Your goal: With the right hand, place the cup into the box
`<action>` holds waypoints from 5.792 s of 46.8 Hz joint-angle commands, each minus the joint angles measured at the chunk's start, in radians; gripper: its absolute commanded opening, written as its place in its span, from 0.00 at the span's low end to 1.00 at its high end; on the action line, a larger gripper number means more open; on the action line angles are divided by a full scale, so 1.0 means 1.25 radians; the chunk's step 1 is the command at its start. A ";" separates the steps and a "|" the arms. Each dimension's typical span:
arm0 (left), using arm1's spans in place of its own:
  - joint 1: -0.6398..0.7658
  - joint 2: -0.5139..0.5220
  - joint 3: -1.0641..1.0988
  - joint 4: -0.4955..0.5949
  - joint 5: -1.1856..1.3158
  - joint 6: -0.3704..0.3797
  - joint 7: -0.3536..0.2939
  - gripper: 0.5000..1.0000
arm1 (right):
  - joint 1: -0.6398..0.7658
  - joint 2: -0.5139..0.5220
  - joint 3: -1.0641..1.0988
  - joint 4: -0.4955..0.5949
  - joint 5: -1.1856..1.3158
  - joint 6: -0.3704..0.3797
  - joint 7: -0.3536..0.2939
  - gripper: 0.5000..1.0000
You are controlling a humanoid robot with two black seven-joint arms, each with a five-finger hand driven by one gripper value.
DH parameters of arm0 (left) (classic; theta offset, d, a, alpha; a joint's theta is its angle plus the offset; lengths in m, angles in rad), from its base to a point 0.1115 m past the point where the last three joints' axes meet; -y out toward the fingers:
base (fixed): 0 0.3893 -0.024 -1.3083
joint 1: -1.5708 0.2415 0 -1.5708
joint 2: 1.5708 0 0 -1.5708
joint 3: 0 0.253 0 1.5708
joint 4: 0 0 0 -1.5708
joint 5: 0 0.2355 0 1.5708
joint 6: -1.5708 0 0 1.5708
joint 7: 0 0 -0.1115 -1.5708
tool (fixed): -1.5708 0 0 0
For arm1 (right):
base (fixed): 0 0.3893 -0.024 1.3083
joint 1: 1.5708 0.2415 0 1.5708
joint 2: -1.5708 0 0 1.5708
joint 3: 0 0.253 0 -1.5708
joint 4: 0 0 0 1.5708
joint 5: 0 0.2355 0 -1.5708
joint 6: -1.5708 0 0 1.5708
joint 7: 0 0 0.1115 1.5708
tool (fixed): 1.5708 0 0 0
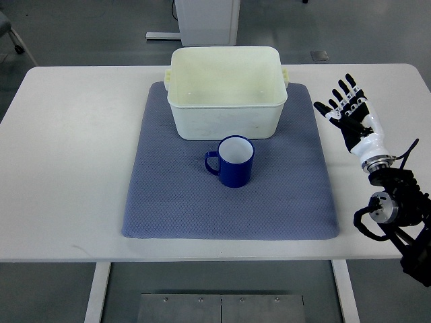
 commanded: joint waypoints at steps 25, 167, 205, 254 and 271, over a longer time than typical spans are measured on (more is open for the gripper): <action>0.004 0.000 0.000 0.001 0.000 -0.001 0.000 1.00 | 0.005 -0.001 -0.017 0.000 0.000 0.000 0.003 1.00; 0.004 0.000 0.000 0.001 0.000 -0.002 0.000 1.00 | -0.088 -0.220 -0.182 0.201 -0.045 0.269 0.090 1.00; 0.004 0.000 0.000 0.000 0.000 -0.002 0.000 1.00 | -0.073 -0.097 -0.202 0.180 -0.107 0.221 0.090 1.00; 0.004 0.000 0.000 0.000 0.000 -0.002 0.000 1.00 | -0.002 0.034 -0.287 0.092 -0.122 0.070 0.090 1.00; 0.004 0.000 0.000 0.000 0.000 -0.002 0.000 1.00 | 0.016 0.055 -0.298 0.065 -0.123 0.052 0.090 1.00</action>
